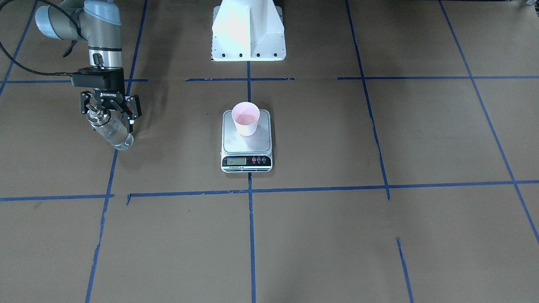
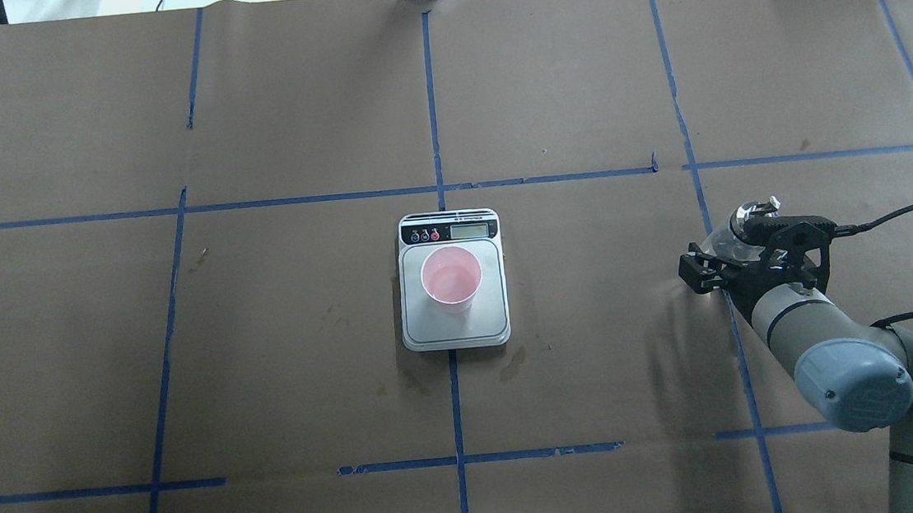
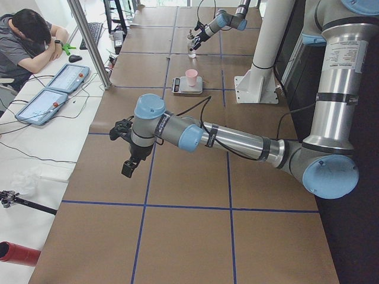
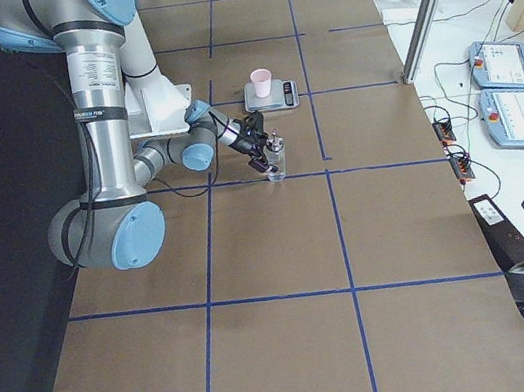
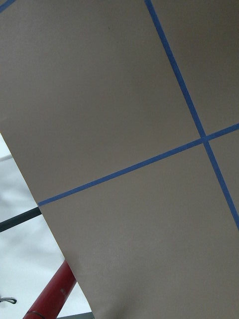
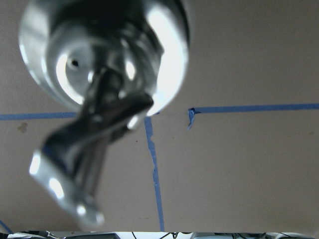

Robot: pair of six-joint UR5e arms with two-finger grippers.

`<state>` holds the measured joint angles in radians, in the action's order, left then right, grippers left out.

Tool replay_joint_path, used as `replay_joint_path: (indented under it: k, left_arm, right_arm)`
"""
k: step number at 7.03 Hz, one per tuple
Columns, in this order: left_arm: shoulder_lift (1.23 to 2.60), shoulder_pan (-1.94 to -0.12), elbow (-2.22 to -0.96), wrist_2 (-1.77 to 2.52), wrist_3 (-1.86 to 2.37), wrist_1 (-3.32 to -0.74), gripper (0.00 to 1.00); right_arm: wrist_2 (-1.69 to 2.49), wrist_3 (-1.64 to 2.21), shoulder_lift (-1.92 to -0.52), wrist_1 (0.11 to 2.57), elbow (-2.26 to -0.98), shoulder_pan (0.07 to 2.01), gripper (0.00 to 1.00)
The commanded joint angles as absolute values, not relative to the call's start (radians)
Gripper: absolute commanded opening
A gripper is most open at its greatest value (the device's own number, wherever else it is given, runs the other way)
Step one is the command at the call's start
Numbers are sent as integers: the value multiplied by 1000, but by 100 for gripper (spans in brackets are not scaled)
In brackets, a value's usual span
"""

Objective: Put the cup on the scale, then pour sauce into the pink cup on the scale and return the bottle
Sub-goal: 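Carry the glass bottle with the right gripper back to its original spot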

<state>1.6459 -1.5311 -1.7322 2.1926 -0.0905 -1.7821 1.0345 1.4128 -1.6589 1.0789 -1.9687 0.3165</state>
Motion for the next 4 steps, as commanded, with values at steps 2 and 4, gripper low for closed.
replay_joint_path:
  k: [2,4]
  left_arm:
    - [1643,-1532,-1738,2192,-91,-1782,100]
    - [1634,-1534,-1746,2192,-91,-1782,100]
  right_arm:
    - [1249,1413,-1697,1211,-2076,318,100]
    - [1415,1413,-1691,1412,-2228,316,100]
